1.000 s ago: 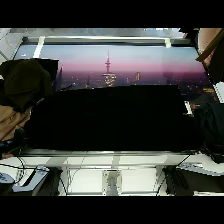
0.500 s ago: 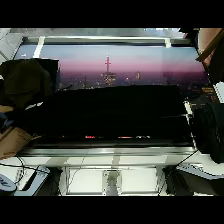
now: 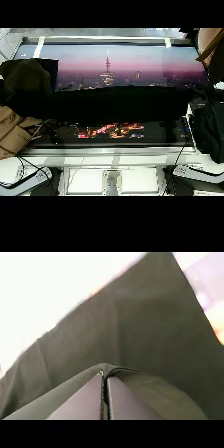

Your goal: Fold the clothes and pants, and hang the long-sleeved shirts on hangers.

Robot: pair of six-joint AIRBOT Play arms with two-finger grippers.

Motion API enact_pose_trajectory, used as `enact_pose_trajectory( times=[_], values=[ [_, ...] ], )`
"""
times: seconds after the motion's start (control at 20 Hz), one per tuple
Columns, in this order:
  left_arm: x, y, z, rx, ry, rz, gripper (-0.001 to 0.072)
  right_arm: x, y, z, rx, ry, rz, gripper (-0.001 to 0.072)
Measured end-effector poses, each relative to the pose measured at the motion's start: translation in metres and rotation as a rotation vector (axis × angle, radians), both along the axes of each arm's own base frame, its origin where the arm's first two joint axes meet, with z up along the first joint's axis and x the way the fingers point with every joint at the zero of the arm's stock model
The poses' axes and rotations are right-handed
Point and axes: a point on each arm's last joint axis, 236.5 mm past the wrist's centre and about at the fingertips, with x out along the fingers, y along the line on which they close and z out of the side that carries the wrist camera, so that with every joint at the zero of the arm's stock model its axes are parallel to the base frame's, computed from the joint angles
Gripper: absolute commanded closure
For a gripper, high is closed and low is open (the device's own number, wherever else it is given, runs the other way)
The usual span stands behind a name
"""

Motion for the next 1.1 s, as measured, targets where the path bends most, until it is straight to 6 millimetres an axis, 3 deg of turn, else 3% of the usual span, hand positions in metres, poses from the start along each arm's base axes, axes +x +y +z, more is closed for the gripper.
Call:
enact_pose_trajectory(
  times=[0.15,0.4,0.6,0.8,0.85,0.9,0.95,1.1],
  values=[
    [0.039,-0.005,-0.022,0.012,0.019,-0.033,0.0698,0.032,0.007,-0.023,0.01,0.048,-0.036,0.0704],
    [0.091,-0.011,-0.051,0.021,-0.036,-0.036,0.0698,0.064,0.015,-0.067,0.029,0.099,-0.103,0.0704],
    [0.111,-0.008,-0.062,0.019,-0.087,-0.008,0.0698,0.081,0.01,-0.084,0.034,0.096,-0.176,0.0705],
    [0.12,-0.006,-0.064,0.024,-0.119,0.004,0.0695,0.095,0.002,-0.085,0.033,0.059,-0.255,0.0696],
    [0.121,-0.005,-0.064,0.026,-0.124,0.005,0.0657,0.098,0.002,-0.084,0.032,0.051,-0.266,0.0562],
    [0.121,-0.005,-0.064,0.027,-0.124,0.004,0.0395,0.1,0.001,-0.083,0.03,0.043,-0.275,0.027],
    [0.121,-0.005,-0.063,0.027,-0.125,0.004,0.0123,0.102,0.001,-0.082,0.029,0.036,-0.281,0.0157],
    [0.117,-0.007,-0.046,0.036,-0.137,-0.002,0.0109,0.106,-0.002,-0.072,0.021,0.025,-0.271,0.0157]
  ],
)
